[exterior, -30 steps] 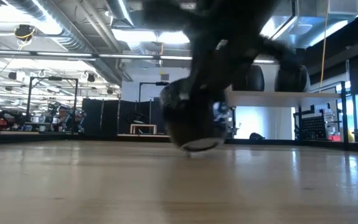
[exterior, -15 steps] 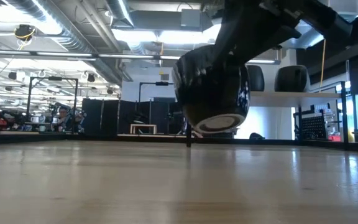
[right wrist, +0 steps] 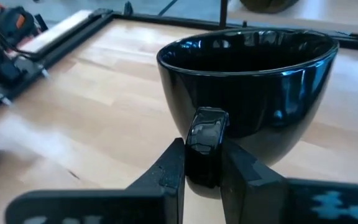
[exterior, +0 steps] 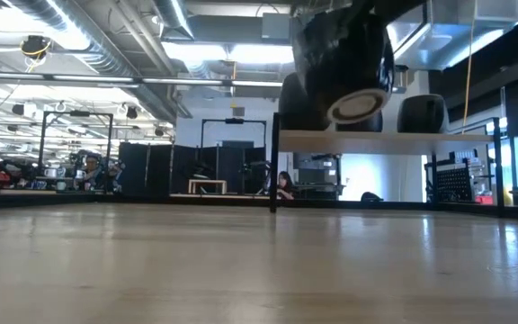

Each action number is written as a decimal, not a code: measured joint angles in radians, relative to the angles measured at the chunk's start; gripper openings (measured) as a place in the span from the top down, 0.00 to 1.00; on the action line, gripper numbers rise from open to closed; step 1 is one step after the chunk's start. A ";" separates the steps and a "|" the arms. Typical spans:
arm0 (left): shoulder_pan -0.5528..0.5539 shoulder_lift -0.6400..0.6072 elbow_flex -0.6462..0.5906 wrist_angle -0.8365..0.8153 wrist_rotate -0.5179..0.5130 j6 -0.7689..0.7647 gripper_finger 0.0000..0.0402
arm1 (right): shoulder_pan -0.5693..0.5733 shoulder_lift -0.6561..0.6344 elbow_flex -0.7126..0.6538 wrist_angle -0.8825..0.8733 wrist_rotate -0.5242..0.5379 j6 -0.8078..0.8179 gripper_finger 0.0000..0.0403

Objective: Place coffee mugs
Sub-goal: Put the black mug on the shelf

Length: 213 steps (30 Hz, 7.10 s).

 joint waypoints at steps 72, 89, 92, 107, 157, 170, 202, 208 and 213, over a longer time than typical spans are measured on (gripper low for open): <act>0.000 0.001 0.000 0.180 -0.163 0.001 0.71 | -0.411 -0.629 -0.881 0.362 0.319 -0.155 0.88; 0.000 0.001 0.000 0.179 -0.162 0.001 0.71 | -0.454 -0.629 -0.881 0.543 0.294 -0.403 0.88; 0.000 0.001 0.000 0.179 -0.162 0.001 0.71 | -0.456 -0.629 -0.881 0.582 0.292 -0.435 0.88; 0.000 0.001 0.000 0.179 -0.161 0.009 0.71 | -0.453 -0.629 -0.881 0.772 0.246 -0.622 0.90; 0.001 0.042 0.000 0.179 -0.161 0.009 0.71 | 0.014 -0.719 -0.784 0.994 0.177 -0.860 1.00; 0.001 0.171 0.000 0.188 -0.127 0.009 0.71 | -0.021 -0.650 -0.815 1.314 -0.033 -1.115 0.99; 0.037 0.240 0.000 0.178 -0.077 0.045 0.71 | -0.097 -0.259 -0.816 1.538 -0.650 -1.297 0.48; 0.037 0.240 0.000 0.176 -0.077 0.045 0.71 | -0.121 -0.166 -0.793 1.582 -0.619 -1.345 0.48; 0.037 0.240 0.000 0.175 -0.078 0.039 0.71 | -0.147 -0.133 -0.793 1.577 -0.620 -1.352 0.48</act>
